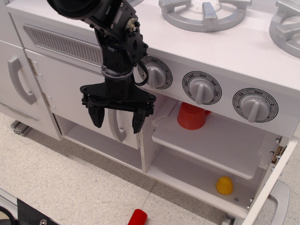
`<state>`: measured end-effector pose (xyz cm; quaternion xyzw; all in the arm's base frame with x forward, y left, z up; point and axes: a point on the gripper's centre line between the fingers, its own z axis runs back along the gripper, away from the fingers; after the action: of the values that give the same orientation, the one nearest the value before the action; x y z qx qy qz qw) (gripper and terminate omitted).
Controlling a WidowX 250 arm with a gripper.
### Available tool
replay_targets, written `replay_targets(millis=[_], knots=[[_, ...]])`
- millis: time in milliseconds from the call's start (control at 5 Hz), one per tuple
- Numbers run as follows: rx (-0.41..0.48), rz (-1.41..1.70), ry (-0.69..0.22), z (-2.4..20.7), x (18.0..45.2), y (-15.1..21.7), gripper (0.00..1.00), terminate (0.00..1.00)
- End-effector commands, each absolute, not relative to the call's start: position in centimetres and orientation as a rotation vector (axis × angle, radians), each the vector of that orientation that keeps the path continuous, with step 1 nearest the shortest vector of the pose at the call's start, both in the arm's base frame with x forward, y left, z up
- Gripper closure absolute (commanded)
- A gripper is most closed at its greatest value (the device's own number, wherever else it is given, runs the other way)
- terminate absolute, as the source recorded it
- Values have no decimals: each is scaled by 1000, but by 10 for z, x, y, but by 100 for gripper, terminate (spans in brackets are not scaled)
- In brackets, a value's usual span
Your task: Close oven
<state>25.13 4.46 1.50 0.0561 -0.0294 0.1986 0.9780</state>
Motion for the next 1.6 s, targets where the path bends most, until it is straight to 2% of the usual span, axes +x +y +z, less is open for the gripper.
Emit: replay_targets(millis=[0, 200, 400, 600, 800, 1000, 1200, 1400], knots=[[113, 400, -59, 15, 251, 45, 0, 0], [43, 301, -91, 33, 245, 19, 0, 0], [-57, 176, -60, 53, 230, -14, 0, 0], [-101, 86, -51, 65, 213, -43, 0, 0], [-168, 11, 11, 72, 197, -80, 0, 0], [-223, -58, 57, 78, 184, -109, 0, 0], [-232, -104, 68, 69, 168, -133, 0, 0], [-211, -127, 19, 62, 156, -149, 0, 0]])
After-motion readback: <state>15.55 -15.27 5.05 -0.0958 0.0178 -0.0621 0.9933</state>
